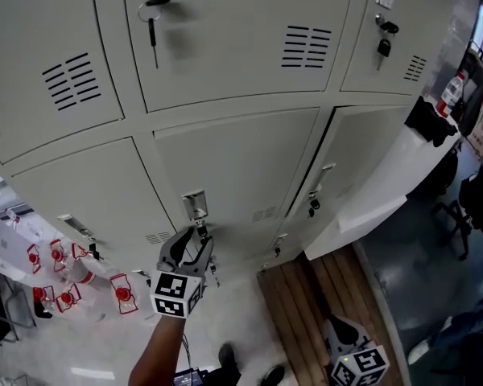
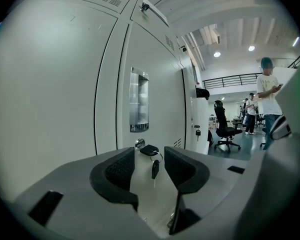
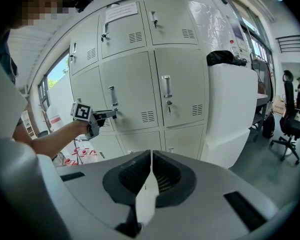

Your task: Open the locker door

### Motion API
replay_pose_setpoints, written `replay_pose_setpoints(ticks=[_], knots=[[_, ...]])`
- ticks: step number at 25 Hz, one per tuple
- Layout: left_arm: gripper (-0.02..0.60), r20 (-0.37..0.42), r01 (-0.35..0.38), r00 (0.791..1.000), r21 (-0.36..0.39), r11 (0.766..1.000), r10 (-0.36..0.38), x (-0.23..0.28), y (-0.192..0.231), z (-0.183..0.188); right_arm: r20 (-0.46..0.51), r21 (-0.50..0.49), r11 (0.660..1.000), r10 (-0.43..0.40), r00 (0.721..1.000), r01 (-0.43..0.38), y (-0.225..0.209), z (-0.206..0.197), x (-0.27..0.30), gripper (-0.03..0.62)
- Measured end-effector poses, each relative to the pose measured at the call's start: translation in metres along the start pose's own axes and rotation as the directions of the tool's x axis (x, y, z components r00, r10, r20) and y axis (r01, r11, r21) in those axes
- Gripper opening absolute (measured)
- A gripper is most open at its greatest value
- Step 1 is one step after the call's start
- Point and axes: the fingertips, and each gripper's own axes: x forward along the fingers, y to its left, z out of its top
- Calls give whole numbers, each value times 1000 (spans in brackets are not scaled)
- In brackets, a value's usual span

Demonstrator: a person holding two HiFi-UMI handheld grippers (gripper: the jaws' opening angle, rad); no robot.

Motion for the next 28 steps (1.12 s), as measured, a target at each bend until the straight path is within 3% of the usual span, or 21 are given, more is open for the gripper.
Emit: replay_pose_setpoints(ticks=[13, 28], knots=[[156, 13, -33, 999, 10, 999, 33, 8, -1, -5, -6, -6, 1000, 12, 1000, -12, 1, 1, 9, 38], [158, -8, 31, 1000, 79, 996, -31, -24, -58, -14, 0, -40, 997, 61, 998, -61, 0, 2, -7, 38]])
